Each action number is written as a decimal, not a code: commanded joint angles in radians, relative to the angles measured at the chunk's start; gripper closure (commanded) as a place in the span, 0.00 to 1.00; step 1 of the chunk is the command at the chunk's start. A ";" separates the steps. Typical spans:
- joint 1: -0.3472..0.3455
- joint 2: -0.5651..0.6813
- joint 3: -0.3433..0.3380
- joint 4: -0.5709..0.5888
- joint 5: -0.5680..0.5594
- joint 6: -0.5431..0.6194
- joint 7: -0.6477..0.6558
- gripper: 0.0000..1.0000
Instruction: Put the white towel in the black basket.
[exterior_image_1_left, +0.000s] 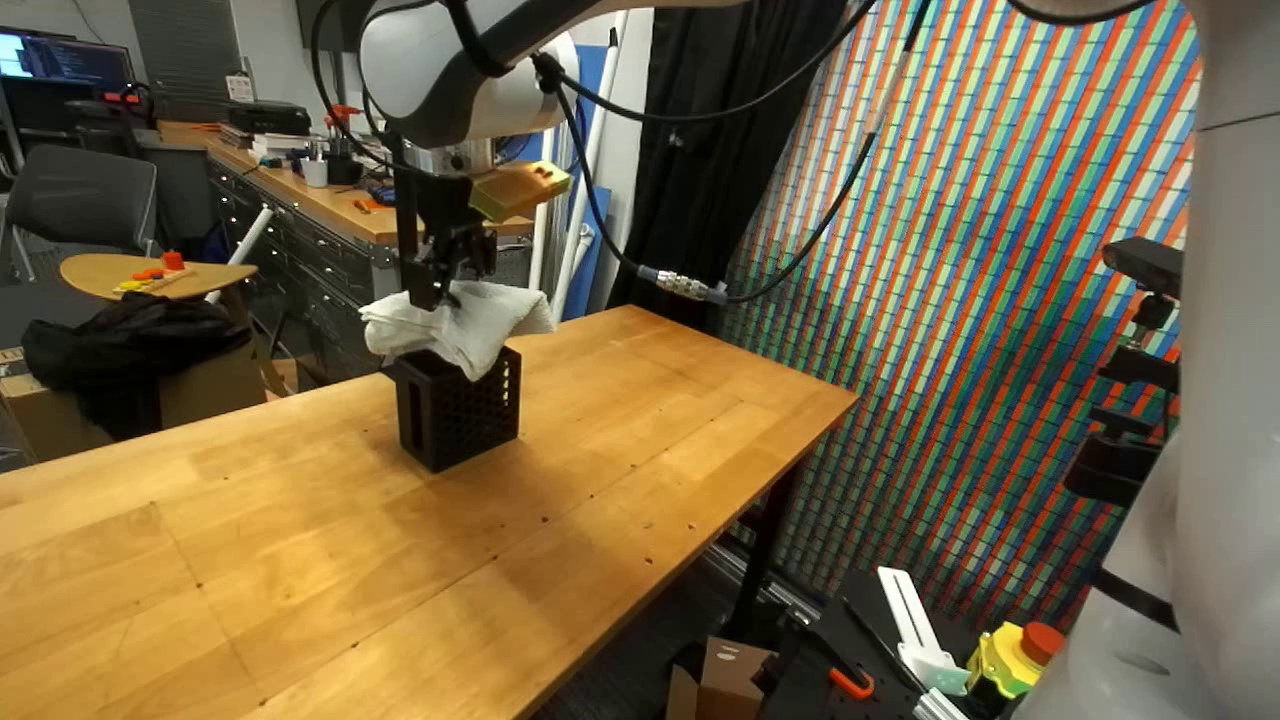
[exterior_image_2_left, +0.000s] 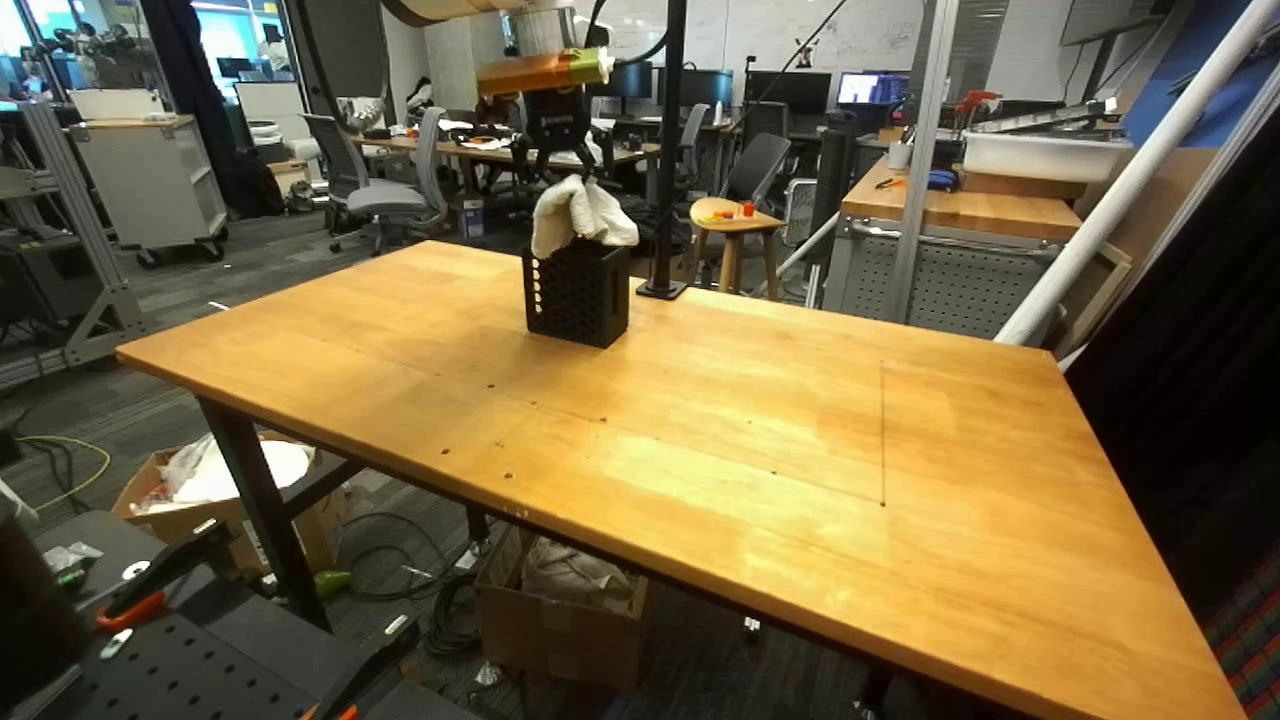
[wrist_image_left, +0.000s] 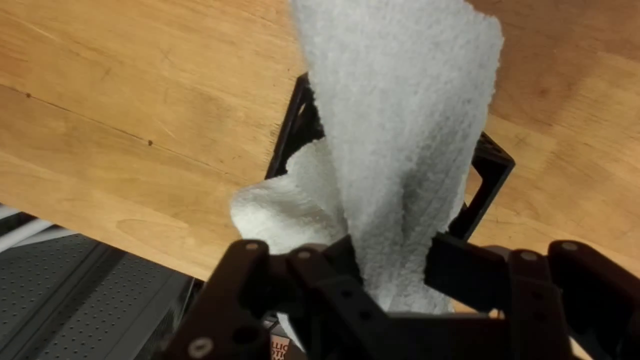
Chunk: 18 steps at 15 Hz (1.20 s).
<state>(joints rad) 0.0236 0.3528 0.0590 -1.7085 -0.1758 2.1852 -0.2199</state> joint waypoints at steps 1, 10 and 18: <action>-0.004 0.048 0.014 0.040 0.050 0.008 -0.037 0.94; -0.016 0.104 0.017 0.030 0.086 0.016 -0.049 0.94; -0.021 0.181 0.048 0.097 0.142 0.009 -0.104 0.94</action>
<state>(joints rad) 0.0182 0.4779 0.0786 -1.6634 -0.0922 2.1893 -0.2708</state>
